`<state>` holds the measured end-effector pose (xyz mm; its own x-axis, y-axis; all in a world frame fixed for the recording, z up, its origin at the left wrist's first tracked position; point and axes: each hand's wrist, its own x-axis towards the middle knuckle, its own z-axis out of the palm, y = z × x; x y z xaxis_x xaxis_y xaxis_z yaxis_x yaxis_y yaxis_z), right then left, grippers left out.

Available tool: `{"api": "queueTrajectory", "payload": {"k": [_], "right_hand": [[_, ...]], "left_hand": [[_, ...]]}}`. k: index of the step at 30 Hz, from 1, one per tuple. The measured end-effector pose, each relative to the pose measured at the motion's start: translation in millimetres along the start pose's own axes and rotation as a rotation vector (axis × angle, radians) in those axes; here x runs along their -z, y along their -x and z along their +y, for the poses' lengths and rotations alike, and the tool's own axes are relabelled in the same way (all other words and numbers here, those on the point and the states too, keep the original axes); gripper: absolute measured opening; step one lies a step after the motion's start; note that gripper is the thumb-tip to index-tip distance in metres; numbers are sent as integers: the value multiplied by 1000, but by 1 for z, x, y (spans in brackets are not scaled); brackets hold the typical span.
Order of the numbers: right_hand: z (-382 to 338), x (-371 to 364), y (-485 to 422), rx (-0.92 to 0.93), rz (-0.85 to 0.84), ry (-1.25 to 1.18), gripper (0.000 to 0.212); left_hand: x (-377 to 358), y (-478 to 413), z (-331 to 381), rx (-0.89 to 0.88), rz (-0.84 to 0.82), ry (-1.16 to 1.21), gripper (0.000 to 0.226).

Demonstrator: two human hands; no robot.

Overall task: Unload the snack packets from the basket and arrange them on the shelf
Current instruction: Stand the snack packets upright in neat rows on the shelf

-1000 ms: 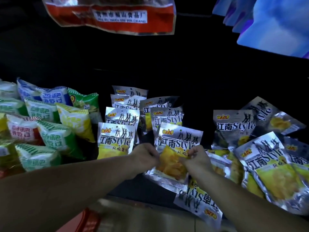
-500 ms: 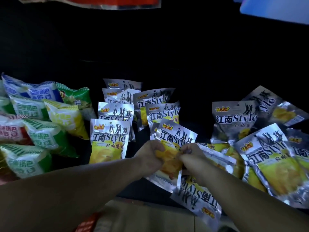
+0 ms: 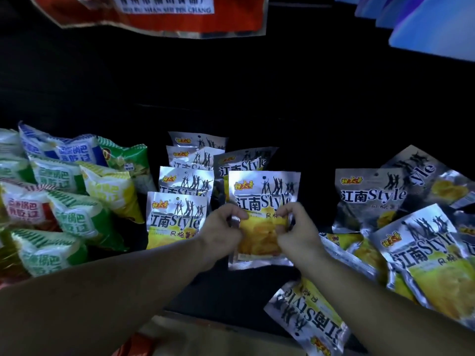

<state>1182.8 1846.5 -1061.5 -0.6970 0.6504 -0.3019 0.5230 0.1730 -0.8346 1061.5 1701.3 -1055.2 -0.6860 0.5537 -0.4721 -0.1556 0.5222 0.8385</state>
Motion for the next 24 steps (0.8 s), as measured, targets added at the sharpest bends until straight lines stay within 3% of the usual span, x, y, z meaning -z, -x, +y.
{"api": "queueTrajectory", "payload": {"k": [5,9,12,18,24], "right_hand": [[5,-4,0,20,11,103,39],[16,-8,13,-52,-69,195,51],[24,-7,21,-87,-134,228,45],[21,-1,9,-5,-54,130,28],[15,6,-6,3,-68,177,25]], "left_hand": [[0,-3,-6,28,-37,-40,47],[1,2,-12,60,-92,-208,36],[-1,4,-20,112,-112,-240,32],[3,2,-19,60,-50,-252,46],[13,5,-13,73,-9,-375,41]]}}
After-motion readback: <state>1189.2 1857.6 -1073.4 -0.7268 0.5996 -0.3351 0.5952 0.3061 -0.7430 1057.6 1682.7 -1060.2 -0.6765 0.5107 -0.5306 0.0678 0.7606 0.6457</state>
